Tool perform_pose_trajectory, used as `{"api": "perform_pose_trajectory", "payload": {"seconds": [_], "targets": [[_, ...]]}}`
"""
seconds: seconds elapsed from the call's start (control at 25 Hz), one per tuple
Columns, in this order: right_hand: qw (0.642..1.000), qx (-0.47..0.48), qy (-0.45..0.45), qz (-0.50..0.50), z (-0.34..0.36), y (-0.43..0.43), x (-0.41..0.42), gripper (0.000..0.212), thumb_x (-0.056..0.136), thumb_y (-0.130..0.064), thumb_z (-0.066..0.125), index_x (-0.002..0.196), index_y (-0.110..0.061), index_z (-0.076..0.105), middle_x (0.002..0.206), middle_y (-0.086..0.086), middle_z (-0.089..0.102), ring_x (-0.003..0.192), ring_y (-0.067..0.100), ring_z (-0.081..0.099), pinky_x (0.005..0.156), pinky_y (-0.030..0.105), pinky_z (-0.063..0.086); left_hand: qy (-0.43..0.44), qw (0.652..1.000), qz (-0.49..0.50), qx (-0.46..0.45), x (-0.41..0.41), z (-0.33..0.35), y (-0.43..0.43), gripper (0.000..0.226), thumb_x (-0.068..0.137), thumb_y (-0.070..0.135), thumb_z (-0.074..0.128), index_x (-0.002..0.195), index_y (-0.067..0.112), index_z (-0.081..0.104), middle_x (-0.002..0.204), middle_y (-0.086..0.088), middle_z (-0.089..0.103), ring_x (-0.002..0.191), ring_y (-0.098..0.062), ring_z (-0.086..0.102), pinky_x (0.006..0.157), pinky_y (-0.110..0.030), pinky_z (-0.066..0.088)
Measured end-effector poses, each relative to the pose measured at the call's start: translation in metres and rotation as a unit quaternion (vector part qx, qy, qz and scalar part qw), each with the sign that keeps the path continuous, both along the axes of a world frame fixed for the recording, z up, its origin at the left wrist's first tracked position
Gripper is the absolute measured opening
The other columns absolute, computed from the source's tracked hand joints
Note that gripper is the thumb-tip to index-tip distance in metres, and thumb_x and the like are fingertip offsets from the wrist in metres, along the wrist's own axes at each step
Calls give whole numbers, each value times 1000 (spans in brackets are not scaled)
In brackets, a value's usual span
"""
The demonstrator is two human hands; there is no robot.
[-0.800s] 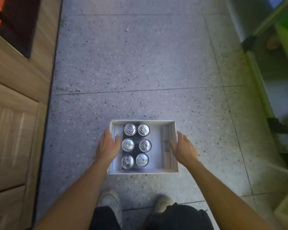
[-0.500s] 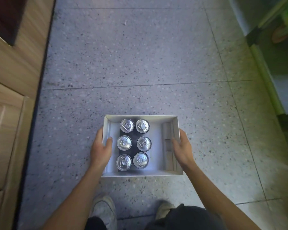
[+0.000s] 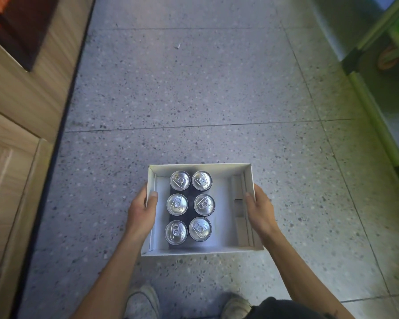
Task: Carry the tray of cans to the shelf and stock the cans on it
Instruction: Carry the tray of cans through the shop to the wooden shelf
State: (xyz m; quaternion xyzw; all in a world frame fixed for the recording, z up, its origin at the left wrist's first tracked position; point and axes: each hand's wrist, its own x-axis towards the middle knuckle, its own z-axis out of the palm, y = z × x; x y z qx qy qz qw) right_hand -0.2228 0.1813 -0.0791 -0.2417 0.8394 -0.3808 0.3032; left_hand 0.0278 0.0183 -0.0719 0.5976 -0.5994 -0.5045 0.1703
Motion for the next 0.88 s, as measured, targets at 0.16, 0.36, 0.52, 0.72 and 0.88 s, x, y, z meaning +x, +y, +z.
{"api": "perform_pose_trajectory", "payload": {"seconds": [0.16,0.36,0.52,0.72,0.88], "targets": [[1000,-18,17,-1,15,2,-9,31,101,-10,47,126,-19,62,107,-4,68,86,-18,58,63,3,41,24,1000,10,1,-5,4,5,31,96,30,48,122,26,65,107,2,74,103,-23,68,96,-48,52],[998,-65,5,0,77,-14,-32,32,100,-12,48,120,-31,64,102,-14,69,84,-5,63,60,9,47,54,998,39,12,-24,52,-2,27,101,22,47,120,25,65,103,3,75,101,-24,70,93,-46,55],[997,-82,-5,-1,177,-31,-42,34,99,-12,47,120,-33,64,102,-20,69,90,-4,63,71,18,49,71,997,27,-5,-35,157,-24,27,101,21,46,122,22,64,105,1,75,98,-21,69,94,-44,53],[996,-78,-33,-30,363,-49,-40,26,100,-16,47,110,-33,64,87,-25,65,76,-7,58,65,15,42,76,997,8,-11,-33,350,-52,26,101,25,45,114,36,65,99,9,75,94,-17,71,83,-39,55],[995,-76,-40,-43,540,-62,-36,25,99,-15,48,102,-31,66,83,-21,66,71,-6,59,61,14,45,70,997,4,-26,-31,527,-70,25,102,22,47,117,30,66,96,4,74,88,-16,67,83,-41,53]]}}
